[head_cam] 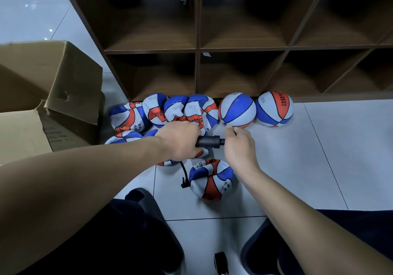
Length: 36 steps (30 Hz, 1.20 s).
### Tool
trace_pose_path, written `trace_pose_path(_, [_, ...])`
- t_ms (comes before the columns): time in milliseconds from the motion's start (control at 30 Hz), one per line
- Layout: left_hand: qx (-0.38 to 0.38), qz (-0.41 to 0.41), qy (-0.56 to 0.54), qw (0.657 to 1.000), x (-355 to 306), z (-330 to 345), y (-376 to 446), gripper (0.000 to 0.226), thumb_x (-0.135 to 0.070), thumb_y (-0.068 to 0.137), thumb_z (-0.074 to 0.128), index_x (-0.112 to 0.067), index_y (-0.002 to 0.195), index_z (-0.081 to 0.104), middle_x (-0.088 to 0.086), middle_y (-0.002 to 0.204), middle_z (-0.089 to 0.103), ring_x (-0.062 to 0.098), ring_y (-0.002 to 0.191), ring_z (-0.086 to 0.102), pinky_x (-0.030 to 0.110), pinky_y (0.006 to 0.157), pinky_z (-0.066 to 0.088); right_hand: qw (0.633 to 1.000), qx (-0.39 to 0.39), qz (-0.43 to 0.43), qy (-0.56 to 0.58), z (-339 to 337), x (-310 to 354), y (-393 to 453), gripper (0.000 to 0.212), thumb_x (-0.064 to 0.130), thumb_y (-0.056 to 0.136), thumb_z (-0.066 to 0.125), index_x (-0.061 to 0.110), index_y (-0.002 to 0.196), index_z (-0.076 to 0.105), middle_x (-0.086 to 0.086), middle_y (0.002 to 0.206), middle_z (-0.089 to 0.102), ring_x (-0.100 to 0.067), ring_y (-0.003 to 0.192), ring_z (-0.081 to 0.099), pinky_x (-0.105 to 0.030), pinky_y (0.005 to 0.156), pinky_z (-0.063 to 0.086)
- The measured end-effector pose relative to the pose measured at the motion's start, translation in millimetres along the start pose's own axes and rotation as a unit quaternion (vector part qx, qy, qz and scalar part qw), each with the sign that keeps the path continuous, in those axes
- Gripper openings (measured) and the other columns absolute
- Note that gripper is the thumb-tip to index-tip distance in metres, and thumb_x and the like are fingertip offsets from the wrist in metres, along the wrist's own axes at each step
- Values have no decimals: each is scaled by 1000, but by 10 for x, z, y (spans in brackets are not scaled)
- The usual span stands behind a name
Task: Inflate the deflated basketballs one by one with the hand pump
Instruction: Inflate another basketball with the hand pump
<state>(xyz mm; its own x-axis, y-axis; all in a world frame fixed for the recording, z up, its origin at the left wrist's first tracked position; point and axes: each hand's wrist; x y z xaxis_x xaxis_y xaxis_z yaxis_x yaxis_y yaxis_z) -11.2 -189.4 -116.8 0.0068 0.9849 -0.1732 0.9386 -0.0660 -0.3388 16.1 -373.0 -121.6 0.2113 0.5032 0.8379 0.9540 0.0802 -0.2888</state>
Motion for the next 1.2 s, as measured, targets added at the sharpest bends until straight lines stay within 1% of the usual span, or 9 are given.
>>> trace_pose_path(100, [4, 11, 12, 1000, -25, -6, 12, 29, -49, 95, 64, -25, 78, 63, -2, 70, 64, 21, 65, 64, 39, 60, 58, 1000, 12, 10, 0, 54, 3, -32, 39, 30, 110, 45, 15, 74, 47, -1, 76, 51, -21, 67, 48, -32, 58, 37])
trace_pose_path(233, [-2, 22, -1, 1000, 32, -44, 42, 33, -50, 97, 64, -26, 76, 62, -4, 66, 62, 19, 61, 62, 38, 57, 56, 1000, 26, 3, 1, 17, 38, -15, 42, 28, 111, 48, 20, 70, 45, 4, 70, 46, -16, 62, 45, -24, 53, 36])
trace_pose_path(333, [23, 22, -29, 999, 154, -116, 21, 35, -51, 100, 65, -26, 77, 63, -4, 64, 62, 16, 59, 62, 34, 57, 51, 1000, 7, 10, 7, -166, 47, 132, 44, 25, 107, 53, 20, 66, 37, 6, 62, 39, -17, 58, 36, -31, 56, 30])
trace_pose_path(467, [60, -16, -45, 997, 376, -96, 33, 33, -51, 98, 68, -24, 78, 66, 1, 67, 68, 21, 60, 65, 41, 61, 57, 995, -52, 63, 56, -496, -36, 377, 45, 25, 101, 58, 21, 65, 32, 6, 57, 31, -20, 59, 29, -33, 57, 26])
trace_pose_path(700, [48, -22, -36, 998, 309, -134, 43, 29, -43, 98, 64, -23, 78, 63, 0, 65, 64, 20, 59, 60, 43, 62, 59, 987, -89, 81, 110, -400, -24, 325, 42, 17, 95, 57, 22, 64, 28, 12, 53, 25, -20, 60, 24, -34, 56, 23])
trace_pose_path(867, [34, -20, -16, 999, 196, -134, 13, 29, -41, 99, 64, -27, 74, 57, -4, 65, 60, 17, 60, 58, 32, 55, 47, 994, -90, 39, 57, -193, 2, 146, 32, 22, 97, 57, 15, 70, 40, -3, 64, 39, -21, 62, 35, -37, 60, 32])
trace_pose_path(967, [26, -20, -6, 999, 125, -117, 5, 25, -40, 97, 63, -26, 76, 61, -3, 66, 62, 19, 60, 59, 30, 53, 43, 997, -57, 26, 53, -106, -5, 75, 40, 26, 102, 56, 15, 67, 39, -3, 64, 42, -22, 63, 39, -36, 61, 36])
trace_pose_path(1100, [20, -17, 2, 1000, 4, -136, 7, 21, -38, 93, 64, -24, 78, 63, -1, 68, 64, 20, 60, 61, 32, 53, 48, 998, -14, 33, 53, -49, 80, -30, 47, 27, 107, 53, 20, 63, 36, 12, 53, 39, -16, 56, 38, -31, 53, 31])
trace_pose_path(1200, [8, -17, 5, 1000, -61, -125, 23, 22, -39, 90, 66, -23, 76, 63, -1, 67, 65, 21, 61, 63, 36, 55, 57, 998, 4, 30, 51, -26, 151, -87, 43, 30, 111, 49, 16, 70, 44, 6, 67, 47, -5, 51, 52, -17, 45, 37])
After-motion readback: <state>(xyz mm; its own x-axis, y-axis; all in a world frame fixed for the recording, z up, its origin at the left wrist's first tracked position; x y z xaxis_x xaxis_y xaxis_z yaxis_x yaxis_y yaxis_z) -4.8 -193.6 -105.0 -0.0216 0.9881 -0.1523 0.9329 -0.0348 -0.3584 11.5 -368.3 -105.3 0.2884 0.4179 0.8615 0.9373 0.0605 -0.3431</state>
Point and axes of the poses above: each hand's wrist, its own y-axis towards the middle knuckle, its own z-axis out of the palm, x = y × z
